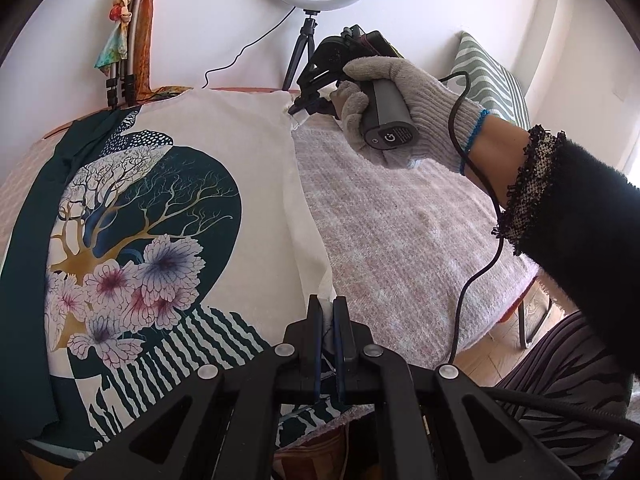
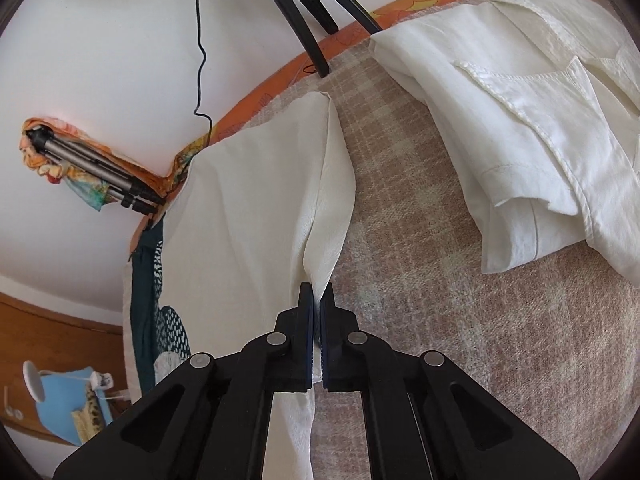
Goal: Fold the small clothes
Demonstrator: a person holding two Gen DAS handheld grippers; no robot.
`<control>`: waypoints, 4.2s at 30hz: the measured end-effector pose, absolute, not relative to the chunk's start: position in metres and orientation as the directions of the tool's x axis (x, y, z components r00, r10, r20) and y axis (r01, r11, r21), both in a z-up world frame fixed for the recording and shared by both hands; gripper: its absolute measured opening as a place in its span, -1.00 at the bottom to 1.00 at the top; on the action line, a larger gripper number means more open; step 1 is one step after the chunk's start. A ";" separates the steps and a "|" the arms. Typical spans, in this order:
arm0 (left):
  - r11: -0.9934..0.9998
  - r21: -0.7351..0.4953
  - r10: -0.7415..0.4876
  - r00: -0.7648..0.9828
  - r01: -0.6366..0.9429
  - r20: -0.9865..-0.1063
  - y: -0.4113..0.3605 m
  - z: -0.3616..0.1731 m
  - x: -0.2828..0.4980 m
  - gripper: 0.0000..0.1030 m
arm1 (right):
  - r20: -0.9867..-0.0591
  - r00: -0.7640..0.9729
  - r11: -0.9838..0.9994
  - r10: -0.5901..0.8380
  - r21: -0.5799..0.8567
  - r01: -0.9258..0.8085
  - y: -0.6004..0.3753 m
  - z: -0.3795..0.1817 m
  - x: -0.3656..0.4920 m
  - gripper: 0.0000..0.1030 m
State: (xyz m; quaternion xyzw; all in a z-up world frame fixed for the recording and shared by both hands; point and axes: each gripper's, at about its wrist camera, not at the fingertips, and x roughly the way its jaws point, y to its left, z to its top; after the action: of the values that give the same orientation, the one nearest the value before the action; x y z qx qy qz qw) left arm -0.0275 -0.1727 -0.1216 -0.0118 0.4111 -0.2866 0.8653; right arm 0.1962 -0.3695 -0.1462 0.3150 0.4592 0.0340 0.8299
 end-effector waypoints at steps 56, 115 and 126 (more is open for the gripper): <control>0.910 -0.129 -0.356 0.584 0.394 -0.729 -0.035 -0.066 0.021 -0.31 | -0.734 0.570 0.852 0.368 0.512 0.108 -0.303 -0.148 0.264 -0.06; 0.957 -0.221 -0.286 0.512 0.185 -0.810 0.040 -0.109 0.047 -0.31 | -0.777 0.483 0.912 0.403 0.302 -0.276 -0.079 -0.128 0.399 -0.18; 0.965 -0.216 -0.262 0.484 0.149 -0.835 0.046 -0.122 0.049 -0.31 | -0.838 0.423 0.914 0.345 0.197 -0.354 -0.040 -0.151 0.401 -0.95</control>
State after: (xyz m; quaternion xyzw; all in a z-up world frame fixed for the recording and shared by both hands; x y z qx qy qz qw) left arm 0.0494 0.0460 -0.1222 -0.0570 0.4934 -0.1195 0.8596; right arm 0.4006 -0.0404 -0.1507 -0.0048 0.4956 0.2070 0.8435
